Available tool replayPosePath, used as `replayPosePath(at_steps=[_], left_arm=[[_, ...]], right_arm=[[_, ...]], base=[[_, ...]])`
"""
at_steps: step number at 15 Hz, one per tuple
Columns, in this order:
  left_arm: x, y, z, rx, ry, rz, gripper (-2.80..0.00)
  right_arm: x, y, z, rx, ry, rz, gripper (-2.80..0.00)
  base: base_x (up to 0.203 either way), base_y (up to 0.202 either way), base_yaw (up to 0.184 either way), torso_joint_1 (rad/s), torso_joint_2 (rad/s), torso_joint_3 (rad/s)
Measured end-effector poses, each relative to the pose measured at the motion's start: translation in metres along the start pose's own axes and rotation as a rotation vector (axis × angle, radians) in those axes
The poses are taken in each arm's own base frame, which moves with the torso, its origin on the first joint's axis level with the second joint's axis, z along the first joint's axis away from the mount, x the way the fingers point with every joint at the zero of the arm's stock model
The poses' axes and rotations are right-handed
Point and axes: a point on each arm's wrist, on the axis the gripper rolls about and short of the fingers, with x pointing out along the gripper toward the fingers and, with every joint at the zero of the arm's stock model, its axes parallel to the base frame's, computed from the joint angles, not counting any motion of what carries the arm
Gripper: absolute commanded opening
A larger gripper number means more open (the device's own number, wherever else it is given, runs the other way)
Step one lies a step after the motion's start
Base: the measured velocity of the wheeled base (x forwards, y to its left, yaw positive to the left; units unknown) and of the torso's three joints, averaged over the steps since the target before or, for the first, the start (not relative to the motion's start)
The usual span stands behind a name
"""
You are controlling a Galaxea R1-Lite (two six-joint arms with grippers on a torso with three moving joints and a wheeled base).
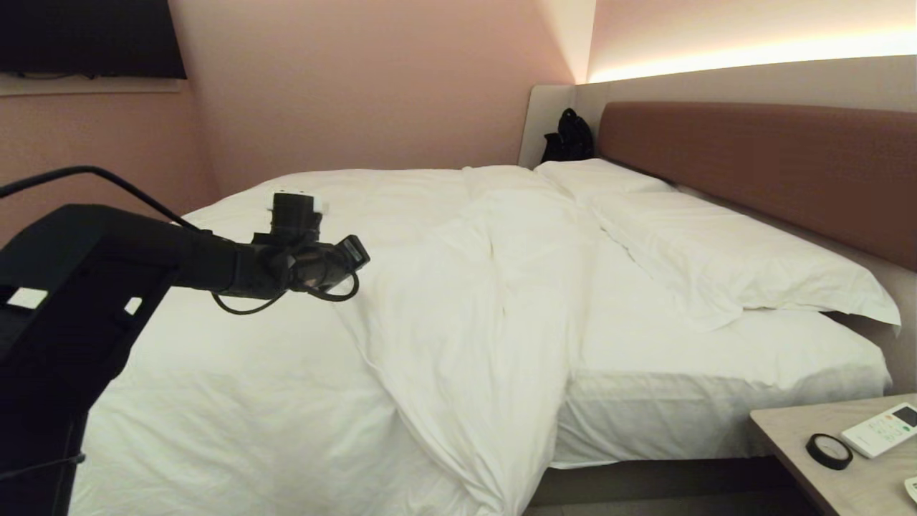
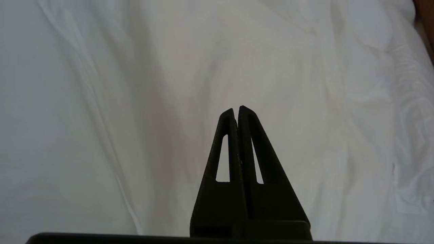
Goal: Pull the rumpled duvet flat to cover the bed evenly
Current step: Flatten the corners of the folded blanket
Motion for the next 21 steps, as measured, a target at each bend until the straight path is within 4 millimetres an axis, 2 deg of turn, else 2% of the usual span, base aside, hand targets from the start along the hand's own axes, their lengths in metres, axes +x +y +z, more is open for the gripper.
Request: replayPosePath(at_steps=[4, 9, 12, 15, 16, 21], left_arm=[[0.026, 0.017, -0.003, 0.098, -0.040, 0.074, -2.80], [0.056, 0.036, -0.019, 0.157, -0.026, 0.155, -2.80], [0.061, 0.040, -0.024, 0.156, -0.011, 0.159, -2.80], [0.052, 0.039, -0.026, 0.148, 0.025, 0.161, -2.80], [0.048, 0.038, -0.025, 0.147, 0.035, 0.154, 0.00], [0.028, 0.032, -0.023, 0.131, 0.098, 0.154, 0.00]], right_arm=[[0.000, 0.000, 0.000, 0.000, 0.000, 0.000, -2.80], [0.000, 0.000, 0.000, 0.000, 0.000, 0.000, -2.80], [0.000, 0.000, 0.000, 0.001, 0.000, 0.000, -2.80], [0.000, 0.000, 0.000, 0.001, -0.001, 0.000, -2.80], [0.000, 0.000, 0.000, 0.001, -0.001, 0.000, -2.80], [0.000, 0.000, 0.000, 0.001, 0.000, 0.000, -2.80]], base=[[0.000, 0.000, 0.000, 0.000, 0.00, 0.000], [0.000, 0.000, 0.000, 0.000, 0.00, 0.000], [0.000, 0.000, 0.000, 0.000, 0.00, 0.000], [0.000, 0.000, 0.000, 0.000, 0.00, 0.000], [0.000, 0.000, 0.000, 0.000, 0.00, 0.000], [0.000, 0.000, 0.000, 0.000, 0.00, 0.000]])
